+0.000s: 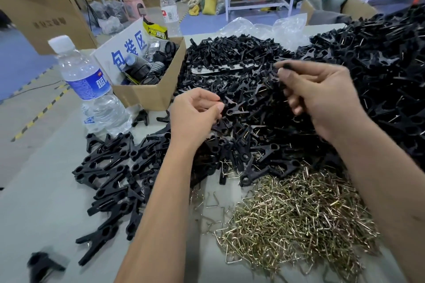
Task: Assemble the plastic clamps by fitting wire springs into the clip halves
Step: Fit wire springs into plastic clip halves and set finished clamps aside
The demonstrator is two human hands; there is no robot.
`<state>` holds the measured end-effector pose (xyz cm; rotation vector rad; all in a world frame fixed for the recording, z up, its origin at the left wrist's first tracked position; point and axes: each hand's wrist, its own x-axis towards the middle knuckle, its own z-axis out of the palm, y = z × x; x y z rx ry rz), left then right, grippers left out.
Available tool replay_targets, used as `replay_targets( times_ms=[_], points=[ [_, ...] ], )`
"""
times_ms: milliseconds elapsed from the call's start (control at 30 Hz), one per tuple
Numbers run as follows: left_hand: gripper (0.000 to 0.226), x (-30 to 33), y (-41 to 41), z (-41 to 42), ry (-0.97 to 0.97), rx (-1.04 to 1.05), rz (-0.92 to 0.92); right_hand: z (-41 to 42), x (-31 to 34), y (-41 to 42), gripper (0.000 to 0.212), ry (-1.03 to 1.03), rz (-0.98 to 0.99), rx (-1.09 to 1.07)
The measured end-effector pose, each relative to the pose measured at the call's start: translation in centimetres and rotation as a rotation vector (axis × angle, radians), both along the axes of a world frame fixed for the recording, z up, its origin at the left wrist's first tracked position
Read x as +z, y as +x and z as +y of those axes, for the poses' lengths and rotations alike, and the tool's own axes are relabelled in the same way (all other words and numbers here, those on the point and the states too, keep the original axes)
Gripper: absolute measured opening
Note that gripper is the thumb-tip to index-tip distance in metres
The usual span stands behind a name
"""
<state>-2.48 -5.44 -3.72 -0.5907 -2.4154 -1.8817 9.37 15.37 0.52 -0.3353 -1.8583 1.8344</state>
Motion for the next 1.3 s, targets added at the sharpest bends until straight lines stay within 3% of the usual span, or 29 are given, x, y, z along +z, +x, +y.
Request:
replay_targets(
  times_ms=[67,133,200,267,400,567,700,833,900,1000,1100,1167,1300],
  points=[
    [0.018,0.9,-1.6,-1.0,-0.245,0.180,0.065,1.9,2.0,-1.3,0.024,0.368,-0.086,-0.273],
    [0.026,1.9,-3.3,-2.7,-0.402,0.352,0.065,3.1,3.6,-2.8,0.042,0.750,-0.288,-0.397],
    [0.029,2.4,-5.2,-4.6,-0.527,0.460,0.046,3.0,4.6,-4.0,0.053,0.896,-0.396,-0.437],
    [0.029,2.5,-6.6,-6.0,-0.637,0.477,0.017,1.2,4.9,-5.7,0.042,0.930,-0.346,-0.424],
    [0.033,2.2,-7.7,-6.1,-0.656,0.379,-0.021,-4.8,3.0,-10.4,0.010,0.993,-0.285,-0.104],
    [0.029,1.8,-8.3,-3.2,-0.671,0.264,0.007,-9.5,-0.4,-15.7,0.008,1.124,-0.414,0.213],
    [0.029,1.7,-9.3,-0.8,-0.742,0.267,0.127,-11.8,-2.5,-18.0,0.021,1.284,-0.519,0.237],
    [0.036,2.1,-10.5,0.5,-0.831,0.169,0.216,-10.9,-3.5,-19.0,0.018,1.216,-0.544,0.275],
    [0.038,2.3,-11.1,1.0,-0.967,0.047,0.211,-9.7,-3.4,-19.3,0.012,1.224,-0.535,0.269],
    [0.038,1.9,-11.7,1.4,-1.106,-0.029,0.246,-8.3,-2.8,-19.2,0.020,1.248,-0.564,0.282],
    [0.029,1.4,-12.1,1.4,-1.070,0.024,0.244,-8.0,-2.8,-18.6,0.032,1.328,-0.597,0.314],
    [0.028,1.2,-12.2,1.3,-1.022,0.041,0.219,-7.9,-3.1,-18.3,0.022,1.320,-0.577,0.295],
    [0.035,1.2,-12.2,1.3,-0.987,0.041,0.202,-6.3,-2.8,-18.3,0.008,1.061,-0.523,0.243]
  ],
)
